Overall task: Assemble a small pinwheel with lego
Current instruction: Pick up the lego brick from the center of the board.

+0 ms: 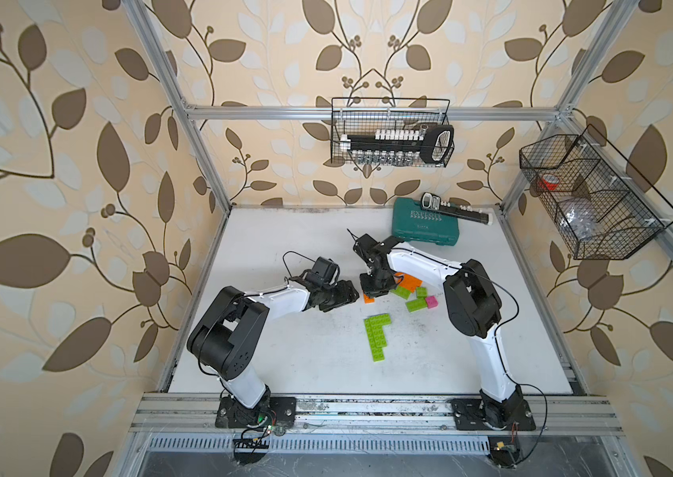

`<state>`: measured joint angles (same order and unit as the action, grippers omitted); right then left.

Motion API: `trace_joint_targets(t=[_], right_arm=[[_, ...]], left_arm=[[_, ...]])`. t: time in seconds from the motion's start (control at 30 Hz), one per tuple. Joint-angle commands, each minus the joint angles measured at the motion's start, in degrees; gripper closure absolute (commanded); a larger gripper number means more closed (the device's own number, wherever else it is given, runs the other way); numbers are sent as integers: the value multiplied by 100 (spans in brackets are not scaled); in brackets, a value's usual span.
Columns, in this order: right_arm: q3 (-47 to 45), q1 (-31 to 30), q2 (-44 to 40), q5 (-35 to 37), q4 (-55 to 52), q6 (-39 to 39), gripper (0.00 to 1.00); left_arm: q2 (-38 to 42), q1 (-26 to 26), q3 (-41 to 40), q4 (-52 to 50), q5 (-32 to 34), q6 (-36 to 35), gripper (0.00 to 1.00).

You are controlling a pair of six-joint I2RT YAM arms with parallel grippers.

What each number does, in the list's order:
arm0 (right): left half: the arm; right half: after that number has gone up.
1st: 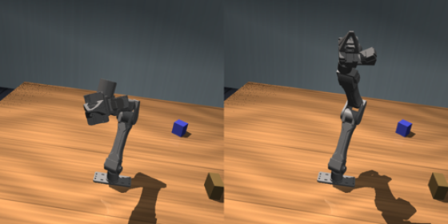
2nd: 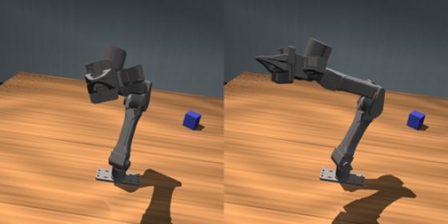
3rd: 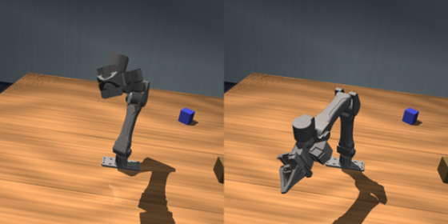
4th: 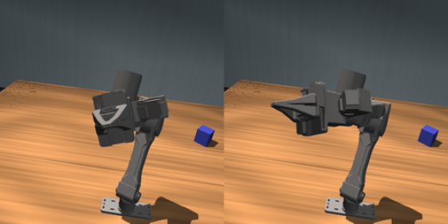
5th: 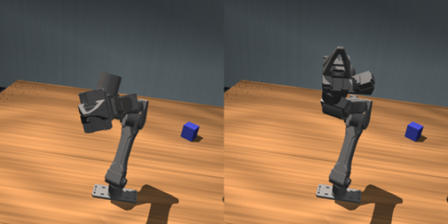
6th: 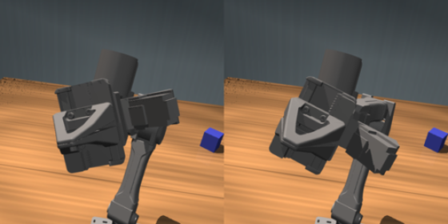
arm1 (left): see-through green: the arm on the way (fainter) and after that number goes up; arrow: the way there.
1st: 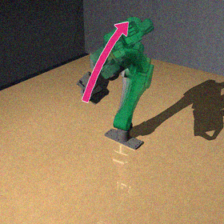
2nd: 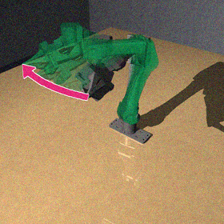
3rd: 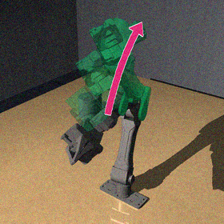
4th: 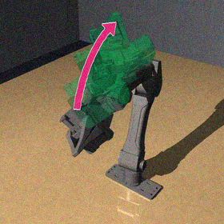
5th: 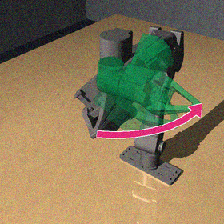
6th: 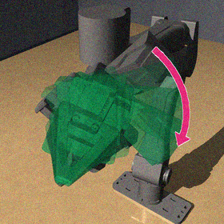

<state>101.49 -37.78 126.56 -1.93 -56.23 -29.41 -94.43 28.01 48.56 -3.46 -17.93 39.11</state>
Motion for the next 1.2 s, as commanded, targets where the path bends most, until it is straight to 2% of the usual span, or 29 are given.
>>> trace_joint_targets(t=[0.0,0.13,0.47,0.7,0.83,1.17], right_arm=[[159,-47,164,94,-208,-68,83],[173,-80,211,177,-281,-65,83],[292,-256,336,702,-621,-43,92],[215,-379,309,633,-601,-38,92],[274,-376,195,485,-547,-90,92],[79,-774,-412,433,-611,-639,92]], left_arm=[[220,-68,-41,100,-115,-13,26],[252,-76,-64,100,-123,-18,26],[608,-76,-299,-13,-127,-11,26],[1139,21,-660,-365,27,-25,26],[1699,148,-903,-618,187,-3,26],[2854,701,-1629,-1111,698,342,25]])
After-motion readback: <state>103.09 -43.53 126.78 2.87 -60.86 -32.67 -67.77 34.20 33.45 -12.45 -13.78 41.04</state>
